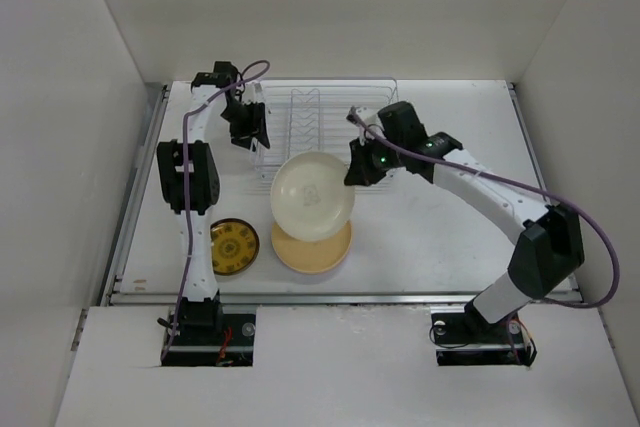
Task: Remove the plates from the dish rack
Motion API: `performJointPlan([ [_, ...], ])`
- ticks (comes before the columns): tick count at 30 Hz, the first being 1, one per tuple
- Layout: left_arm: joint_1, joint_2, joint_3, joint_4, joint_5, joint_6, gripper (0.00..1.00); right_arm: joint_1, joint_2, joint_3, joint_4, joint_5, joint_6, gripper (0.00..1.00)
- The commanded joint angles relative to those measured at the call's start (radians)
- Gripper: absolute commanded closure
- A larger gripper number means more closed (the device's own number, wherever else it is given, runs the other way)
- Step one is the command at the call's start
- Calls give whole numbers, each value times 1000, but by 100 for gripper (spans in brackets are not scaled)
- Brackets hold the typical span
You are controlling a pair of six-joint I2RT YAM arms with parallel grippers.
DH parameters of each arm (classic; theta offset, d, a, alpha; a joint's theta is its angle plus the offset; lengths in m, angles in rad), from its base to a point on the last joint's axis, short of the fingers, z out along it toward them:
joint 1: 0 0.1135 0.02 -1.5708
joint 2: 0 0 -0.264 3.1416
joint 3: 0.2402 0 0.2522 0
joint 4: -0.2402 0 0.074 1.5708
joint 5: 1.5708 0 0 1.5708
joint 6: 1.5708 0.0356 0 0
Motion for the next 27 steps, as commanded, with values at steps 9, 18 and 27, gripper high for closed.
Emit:
performJointPlan([
  [9,9,-223,53,-34,39,23,48,72,128,-33,-111,148,106,90],
  [18,20,-313,53,-88,39,43,48,140,139,-36,-103,227,104,36],
  [27,127,-469,53,-154,-22,100,48,149,-10,-26,-94,438,181,32],
])
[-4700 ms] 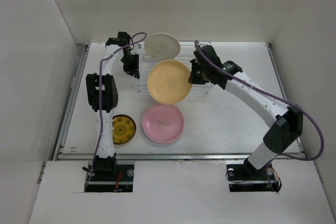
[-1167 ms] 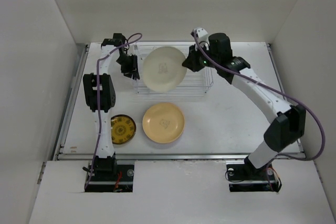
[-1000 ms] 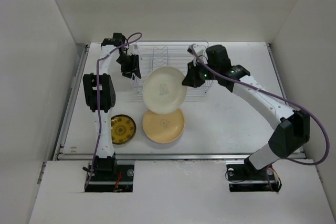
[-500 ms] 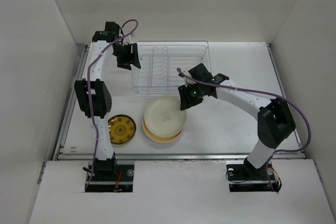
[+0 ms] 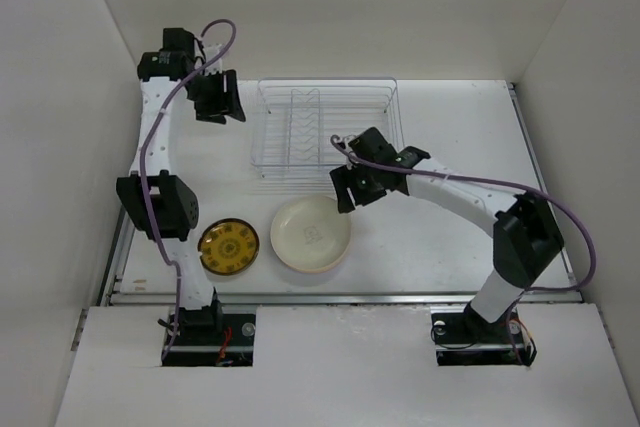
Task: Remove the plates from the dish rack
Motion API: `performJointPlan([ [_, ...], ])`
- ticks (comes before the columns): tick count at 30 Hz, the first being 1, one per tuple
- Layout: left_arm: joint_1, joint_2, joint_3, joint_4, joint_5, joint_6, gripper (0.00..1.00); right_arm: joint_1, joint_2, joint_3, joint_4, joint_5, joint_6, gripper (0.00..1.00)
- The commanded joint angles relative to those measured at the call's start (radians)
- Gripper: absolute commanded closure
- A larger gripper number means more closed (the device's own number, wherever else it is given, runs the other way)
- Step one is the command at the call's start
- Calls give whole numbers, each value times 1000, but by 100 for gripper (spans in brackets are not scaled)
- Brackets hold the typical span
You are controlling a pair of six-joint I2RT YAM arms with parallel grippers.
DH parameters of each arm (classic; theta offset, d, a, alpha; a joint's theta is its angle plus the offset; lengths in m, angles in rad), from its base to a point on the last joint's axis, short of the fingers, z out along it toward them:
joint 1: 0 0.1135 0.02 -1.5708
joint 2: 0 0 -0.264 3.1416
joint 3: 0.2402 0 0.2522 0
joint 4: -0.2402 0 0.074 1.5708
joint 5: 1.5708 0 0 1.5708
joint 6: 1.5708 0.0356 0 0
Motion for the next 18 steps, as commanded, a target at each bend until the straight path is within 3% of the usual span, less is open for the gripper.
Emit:
performJointPlan([
  [1,71,-143,33,-45,-79,39,48,-2,-181,46,16,203,112,27],
  [2,90,-190,23,-45,-111,39,47,-2,-222,57,0,302,154,22],
  [3,129,-216,13,-45,-149,39,45,-2,-262,89,-51,571,203,18],
  [4,153,-244,-16,-32,-194,39,45,-2,-338,105,-91,727,258,12],
  [5,176,-272,-34,-22,-300,12,41,-2,-376,119,-137,882,377,0],
  [6,200,-324,-49,-22,-356,1,38,-11,-412,129,-217,1146,422,0],
  [10,303,-426,-111,-50,-611,-19,24,-46,-609,82,-267,1545,455,0],
  [14,337,-554,-276,-79,-803,17,0,-46,-809,47,-290,1686,455,0],
  [18,337,-706,-434,-42,-854,65,0,-46,-907,47,-290,1589,309,0],
])
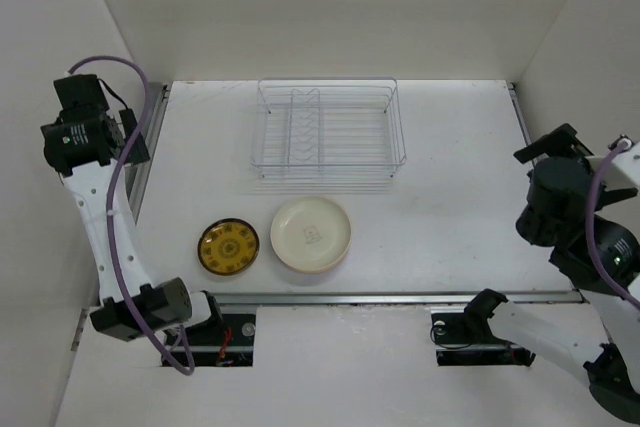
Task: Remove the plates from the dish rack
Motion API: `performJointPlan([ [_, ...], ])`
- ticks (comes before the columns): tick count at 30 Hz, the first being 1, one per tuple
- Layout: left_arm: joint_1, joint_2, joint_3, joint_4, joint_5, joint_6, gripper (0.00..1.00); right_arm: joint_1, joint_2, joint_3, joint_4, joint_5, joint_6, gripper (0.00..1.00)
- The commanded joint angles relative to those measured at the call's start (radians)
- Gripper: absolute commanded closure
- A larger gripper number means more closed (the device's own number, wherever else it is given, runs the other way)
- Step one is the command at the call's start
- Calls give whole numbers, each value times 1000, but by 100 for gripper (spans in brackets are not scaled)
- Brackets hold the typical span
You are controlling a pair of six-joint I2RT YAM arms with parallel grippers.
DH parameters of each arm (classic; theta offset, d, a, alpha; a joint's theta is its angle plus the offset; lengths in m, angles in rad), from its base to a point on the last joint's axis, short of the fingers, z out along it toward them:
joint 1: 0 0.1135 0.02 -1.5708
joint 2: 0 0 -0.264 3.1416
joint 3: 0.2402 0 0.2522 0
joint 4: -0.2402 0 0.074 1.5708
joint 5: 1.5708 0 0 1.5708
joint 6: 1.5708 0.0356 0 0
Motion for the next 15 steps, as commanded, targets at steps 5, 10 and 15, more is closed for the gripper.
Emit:
performJointPlan([
  [5,-3,-174,-145,-19,-63,49,0,3,-21,-34,-91,-65,-97,0],
  [10,-3,-231,-145,-78,-31,38,0,3,-67,6,-166,-262,-45,0],
  [15,-3,-265,-145,-99,15,38,0,3,-149,-5,-175,-349,-23,0],
])
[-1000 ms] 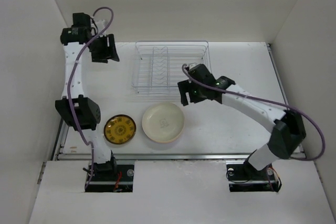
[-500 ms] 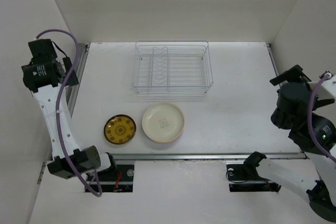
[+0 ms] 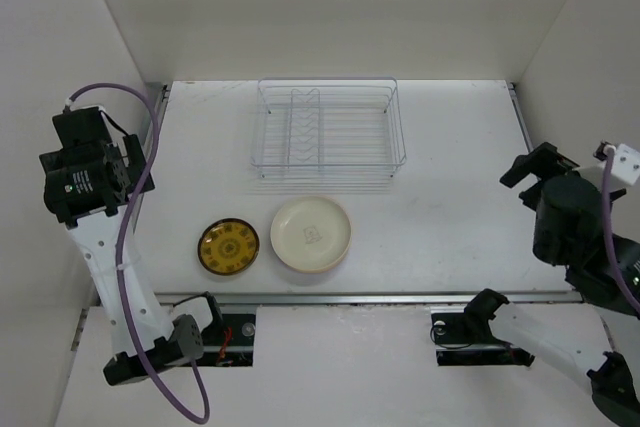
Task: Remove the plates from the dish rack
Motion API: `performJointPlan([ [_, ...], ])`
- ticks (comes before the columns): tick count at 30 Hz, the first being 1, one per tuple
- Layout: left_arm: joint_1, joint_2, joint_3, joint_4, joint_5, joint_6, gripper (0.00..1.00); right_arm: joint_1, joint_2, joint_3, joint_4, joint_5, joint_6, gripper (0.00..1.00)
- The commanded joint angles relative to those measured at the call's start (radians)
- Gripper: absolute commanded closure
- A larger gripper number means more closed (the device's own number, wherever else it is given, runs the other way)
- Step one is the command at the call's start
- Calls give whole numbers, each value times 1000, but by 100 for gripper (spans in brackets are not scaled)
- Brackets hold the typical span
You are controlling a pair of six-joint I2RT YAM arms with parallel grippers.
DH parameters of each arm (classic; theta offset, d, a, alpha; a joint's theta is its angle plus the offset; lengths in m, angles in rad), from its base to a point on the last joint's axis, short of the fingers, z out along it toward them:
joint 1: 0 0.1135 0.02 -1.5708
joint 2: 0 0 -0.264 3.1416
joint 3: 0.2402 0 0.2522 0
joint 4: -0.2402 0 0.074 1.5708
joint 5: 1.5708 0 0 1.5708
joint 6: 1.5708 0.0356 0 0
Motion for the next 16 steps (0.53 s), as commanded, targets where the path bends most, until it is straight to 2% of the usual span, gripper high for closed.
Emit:
performJointPlan([
  [1,-3,-36,-3,-37,27,1,0,3,-68,18,-48,-106,25,0],
  [16,-3,-106,-55,-56,78,-9,0,3,-256,69,-225,-189,55,0],
])
